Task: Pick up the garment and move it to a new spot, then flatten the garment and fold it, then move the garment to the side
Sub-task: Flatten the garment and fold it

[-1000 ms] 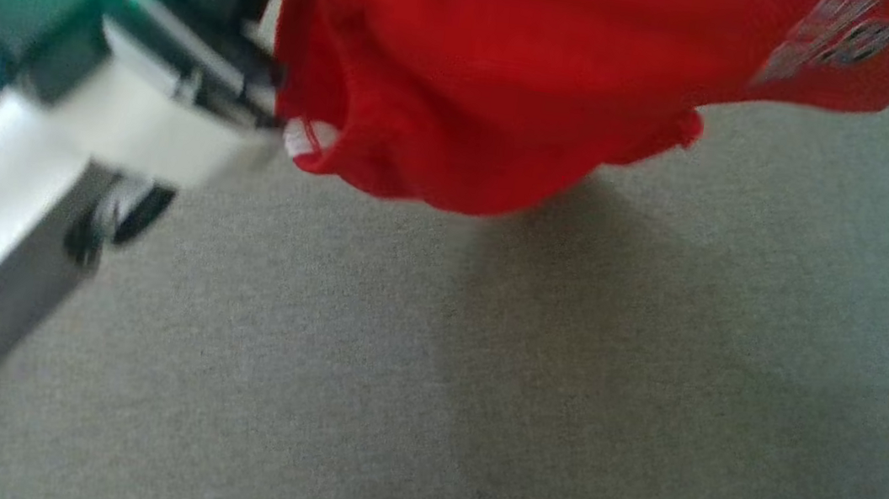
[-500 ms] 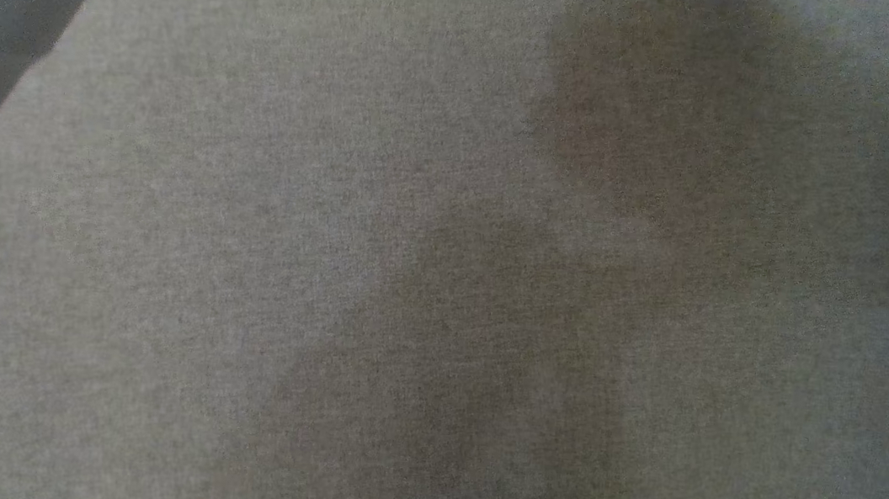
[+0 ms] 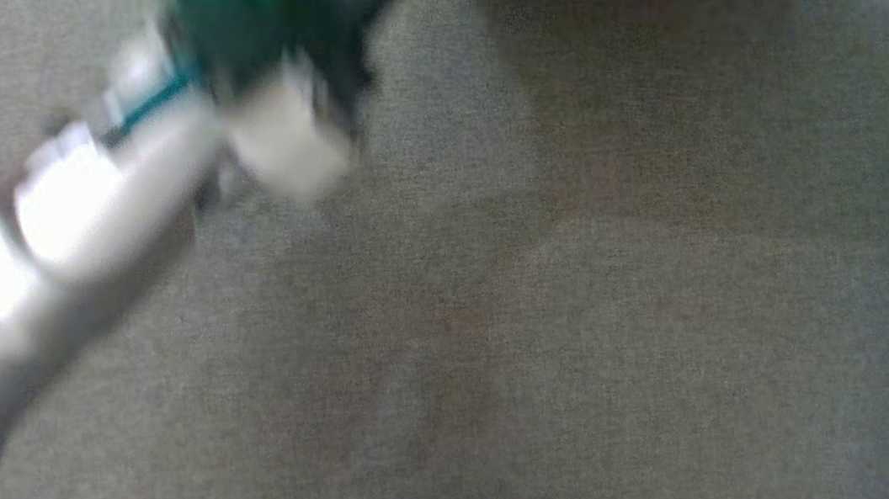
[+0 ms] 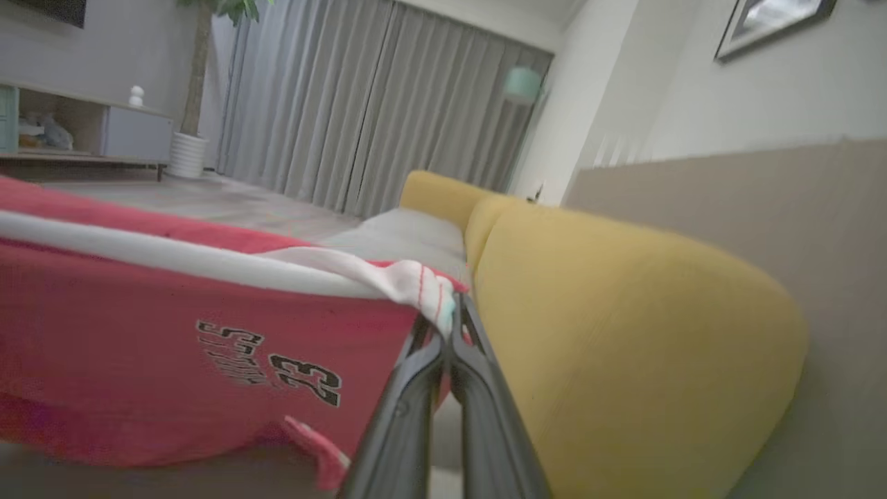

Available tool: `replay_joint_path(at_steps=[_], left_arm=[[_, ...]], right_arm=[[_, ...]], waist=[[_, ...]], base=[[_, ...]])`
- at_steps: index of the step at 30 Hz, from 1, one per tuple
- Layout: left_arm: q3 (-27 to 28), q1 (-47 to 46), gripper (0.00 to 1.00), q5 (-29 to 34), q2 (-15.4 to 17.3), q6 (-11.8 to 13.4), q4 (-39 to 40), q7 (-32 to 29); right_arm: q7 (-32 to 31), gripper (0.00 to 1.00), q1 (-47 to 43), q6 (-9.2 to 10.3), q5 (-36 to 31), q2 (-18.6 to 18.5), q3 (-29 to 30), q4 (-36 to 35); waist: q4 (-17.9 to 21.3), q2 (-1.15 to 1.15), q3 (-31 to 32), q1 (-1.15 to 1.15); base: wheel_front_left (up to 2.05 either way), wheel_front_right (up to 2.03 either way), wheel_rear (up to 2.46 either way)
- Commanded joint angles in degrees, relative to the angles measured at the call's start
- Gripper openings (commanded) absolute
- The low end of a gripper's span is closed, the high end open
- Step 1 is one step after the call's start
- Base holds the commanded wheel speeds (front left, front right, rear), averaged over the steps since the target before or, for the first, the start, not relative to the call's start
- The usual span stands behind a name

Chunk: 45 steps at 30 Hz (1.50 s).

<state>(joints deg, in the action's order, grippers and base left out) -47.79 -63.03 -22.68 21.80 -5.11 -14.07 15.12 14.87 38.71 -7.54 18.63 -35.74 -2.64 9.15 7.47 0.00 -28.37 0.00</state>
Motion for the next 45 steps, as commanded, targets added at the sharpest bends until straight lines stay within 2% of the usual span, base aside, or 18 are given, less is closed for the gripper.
replay_joint_path(at_steps=[1, 6, 11, 15, 19, 20, 24, 26, 30, 33, 38, 45], left_arm=[[0.95, 4.40, 0.00, 0.12, 2.95, 0.38, 2.79, -0.14], [-3.84, 22.58, 0.00, -0.21, 5.30, 2.09, 4.01, -0.13], [-7.37, 34.37, 0.00, -1.04, 7.26, 5.82, 6.42, -1.31], [-8.51, 38.82, 0.00, -2.04, 8.50, 7.31, 10.46, -2.81], [-8.29, 41.74, 0.00, -3.82, 9.88, 8.93, 16.73, -4.41], [-7.32, 42.04, 0.00, -5.28, 9.94, 9.80, 19.08, -5.32], [-5.83, 39.39, 0.00, -6.90, 9.05, 10.01, 21.29, -7.72], [-4.91, 37.27, 0.00, -7.96, 7.94, 9.96, 21.35, -9.14], [-2.64, 32.66, 0.00, -9.32, 5.76, 10.35, 19.11, -10.85], [-1.18, 29.13, 0.00, -9.63, 4.03, 10.63, 17.00, -11.16], [-0.24, 23.00, 0.00, -8.53, 1.10, 11.04, 14.22, -12.05], [0.40, 18.38, 0.00, -7.91, -1.42, 12.43, 11.89, -13.90]], right_arm=[[0.12, 0.00, -7.64, 0.05, 0.10, 0.14, 1.55, -2.51], [0.12, 0.00, -25.49, 0.05, -0.35, 5.23, 5.86, -6.67], [0.12, 0.00, -38.46, 0.05, -1.89, 9.96, 9.78, -12.52], [0.12, 0.00, -44.16, 0.05, -2.63, 11.43, 11.87, -16.07], [0.12, 0.00, -48.39, 0.05, -5.57, 10.92, 14.31, -19.37], [-0.27, 0.00, -48.04, 0.05, -7.36, 9.99, 14.41, -19.89], [-1.76, 0.00, -43.33, 0.05, -9.97, 8.47, 13.28, -18.86], [-2.93, 0.00, -39.95, 0.05, -11.85, 7.01, 12.52, -17.32], [-5.04, 0.00, -30.97, 0.05, -13.22, 6.44, 9.63, -13.31], [-6.83, 0.00, -23.94, 0.05, -13.34, 5.53, 7.12, -9.64], [-8.58, 0.00, -13.12, 0.05, -12.15, 1.41, 2.75, -1.28], [-9.30, 0.00, -1.20, 0.05, -8.11, -2.62, -6.40, 8.99]], waist=[[-0.41, 0.00, 1.33, 0.00], [0.02, 0.00, 4.55, 0.00], [1.60, 0.00, 7.65, 0.00], [2.34, 0.00, 8.77, 0.00], [2.78, 0.00, 9.30, 0.00], [2.92, 0.00, 9.14, 0.00], [2.39, 0.00, 7.47, 0.00], [1.85, 0.00, 5.83, 0.00], [0.99, 0.00, 3.23, 0.00], [0.03, 0.00, 0.99, 0.00], [-2.63, 0.00, -2.55, 0.00], [-5.59, 0.00, -5.53, 0.00]], base=[[0.00, 0.00, 0.00], [0.00, 0.00, 0.00], [0.00, 0.00, 0.00], [0.00, 0.00, 0.00], [0.00, 0.00, 0.00], [0.00, 0.00, 0.00], [0.00, 0.00, 0.00], [0.00, 0.00, 0.00], [0.00, 0.00, 0.00], [0.00, 0.00, 0.00], [0.00, 0.00, 0.00], [0.00, 0.00, 0.00]])
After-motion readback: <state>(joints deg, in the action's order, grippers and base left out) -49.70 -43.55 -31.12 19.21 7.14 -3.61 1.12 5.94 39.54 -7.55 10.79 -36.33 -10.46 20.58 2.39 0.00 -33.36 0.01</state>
